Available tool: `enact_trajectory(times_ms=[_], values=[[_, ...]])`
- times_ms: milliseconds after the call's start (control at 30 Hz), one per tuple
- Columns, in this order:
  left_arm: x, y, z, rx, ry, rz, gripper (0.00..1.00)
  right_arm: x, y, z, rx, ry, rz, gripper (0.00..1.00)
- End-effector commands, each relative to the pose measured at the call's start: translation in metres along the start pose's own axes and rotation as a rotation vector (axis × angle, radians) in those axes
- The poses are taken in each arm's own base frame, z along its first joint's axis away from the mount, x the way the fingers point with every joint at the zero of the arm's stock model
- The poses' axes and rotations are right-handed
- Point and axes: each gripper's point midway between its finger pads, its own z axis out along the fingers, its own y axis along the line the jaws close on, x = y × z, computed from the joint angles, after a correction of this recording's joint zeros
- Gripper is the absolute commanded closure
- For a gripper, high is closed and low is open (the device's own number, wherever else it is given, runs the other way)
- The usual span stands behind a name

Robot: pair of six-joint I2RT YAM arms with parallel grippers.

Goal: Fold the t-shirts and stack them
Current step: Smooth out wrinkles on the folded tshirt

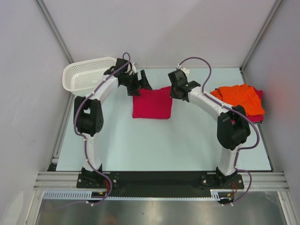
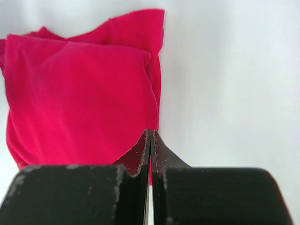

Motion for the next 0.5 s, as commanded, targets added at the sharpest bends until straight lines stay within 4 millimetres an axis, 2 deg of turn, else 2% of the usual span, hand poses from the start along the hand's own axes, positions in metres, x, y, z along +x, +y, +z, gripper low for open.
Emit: enact_trajectory(times_ms=[0, 100, 267, 467], values=[[-0.037, 0.005, 0.004, -0.028, -0.065, 0.016, 0.0, -0.006, 0.001, -0.016, -0.013, -0.016, 0.021, 1.0], [-0.043, 0.02, 0.01, -0.072, -0.081, -0.007, 0.01, -0.003, 0.0, -0.016, -0.012, -0.005, 0.02, 1.0], [-0.057, 0.034, 0.006, -0.135, -0.138, 0.001, 0.01, 0.006, -0.005, -0.014, -0.002, 0.022, 0.018, 1.0], [-0.059, 0.053, 0.029, -0.13, -0.113, -0.031, 0.01, 0.013, -0.007, -0.015, -0.002, 0.047, 0.008, 1.0]])
